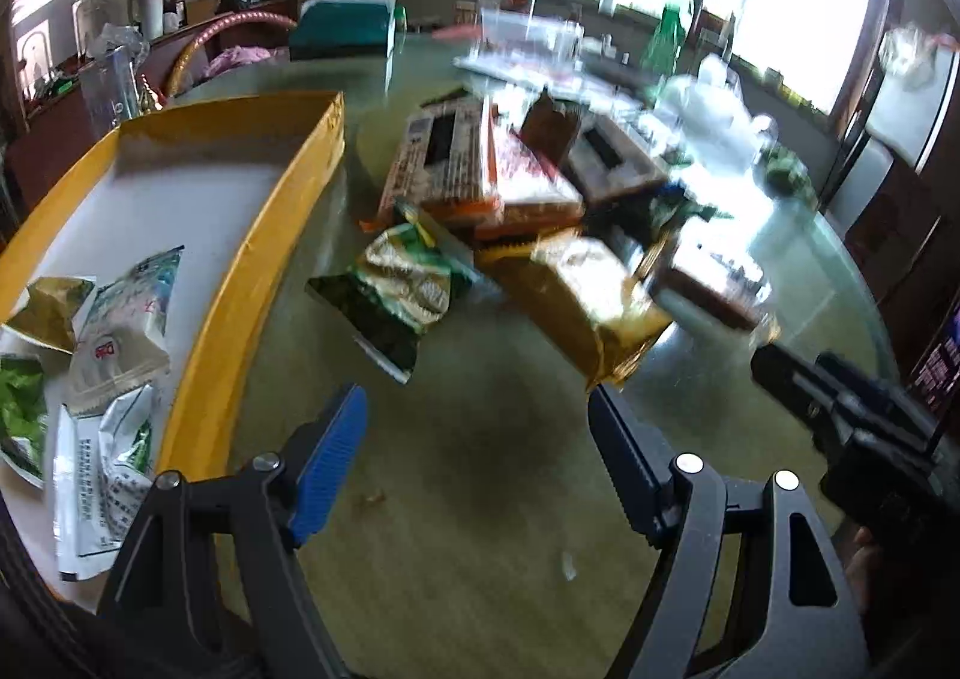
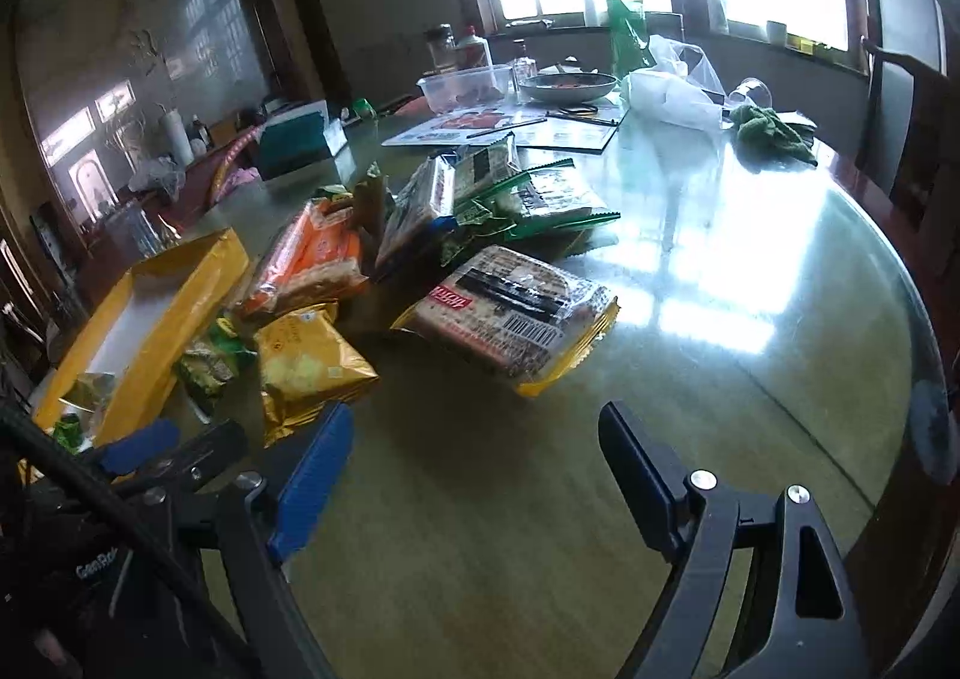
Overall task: Organize snacks
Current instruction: 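Move both tools back to the pile and close the right tool on a cracker pack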
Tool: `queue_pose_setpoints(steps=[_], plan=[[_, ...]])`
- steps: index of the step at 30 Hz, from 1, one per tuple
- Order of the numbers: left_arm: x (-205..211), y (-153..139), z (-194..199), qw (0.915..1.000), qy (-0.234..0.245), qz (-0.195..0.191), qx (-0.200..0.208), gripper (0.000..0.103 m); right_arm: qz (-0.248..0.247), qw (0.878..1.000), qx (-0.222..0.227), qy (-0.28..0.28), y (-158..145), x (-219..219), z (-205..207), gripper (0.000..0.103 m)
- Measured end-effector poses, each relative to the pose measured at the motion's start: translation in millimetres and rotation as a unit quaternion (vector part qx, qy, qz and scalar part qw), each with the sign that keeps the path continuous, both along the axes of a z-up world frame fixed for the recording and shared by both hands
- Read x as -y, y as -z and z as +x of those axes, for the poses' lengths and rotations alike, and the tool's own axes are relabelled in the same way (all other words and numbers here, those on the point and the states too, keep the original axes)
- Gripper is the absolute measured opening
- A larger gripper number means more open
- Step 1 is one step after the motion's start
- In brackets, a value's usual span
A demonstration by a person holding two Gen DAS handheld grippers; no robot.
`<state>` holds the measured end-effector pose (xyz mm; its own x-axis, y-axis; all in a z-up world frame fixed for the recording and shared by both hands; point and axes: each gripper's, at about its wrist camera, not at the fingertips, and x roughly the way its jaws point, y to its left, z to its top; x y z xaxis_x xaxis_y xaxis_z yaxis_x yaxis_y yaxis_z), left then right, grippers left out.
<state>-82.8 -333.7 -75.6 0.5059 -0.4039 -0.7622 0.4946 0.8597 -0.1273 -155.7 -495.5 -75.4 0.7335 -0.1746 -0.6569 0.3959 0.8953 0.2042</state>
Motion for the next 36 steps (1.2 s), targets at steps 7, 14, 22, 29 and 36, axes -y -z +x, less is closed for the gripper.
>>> queue_pose_setpoints(steps=[7,14,22,29,36], plan=[[-2.8,-5.6,4.1,0.9993,0.007,-0.024,-0.026,0.076,-0.015,0.998,-0.035,-0.045,-19.2,25.4,36.9,0.084],[-3.6,-13.1,3.1,0.9990,0.018,-0.030,-0.027,0.076,0.027,0.993,-0.085,-0.071,0.0,70.1,94.7,0.084],[-7.4,-16.5,8.0,0.9987,0.015,-0.034,-0.034,0.076,0.050,0.989,-0.099,-0.094,13.1,57.0,90.1,0.082],[-9.7,-21.3,4.2,0.9988,0.015,-0.037,-0.029,0.076,0.014,0.987,-0.115,-0.110,12.2,30.1,85.4,0.082],[-10.3,-22.6,3.9,0.9990,0.014,-0.031,-0.029,0.076,-0.043,0.987,-0.135,-0.075,15.5,17.4,83.6,0.072]])
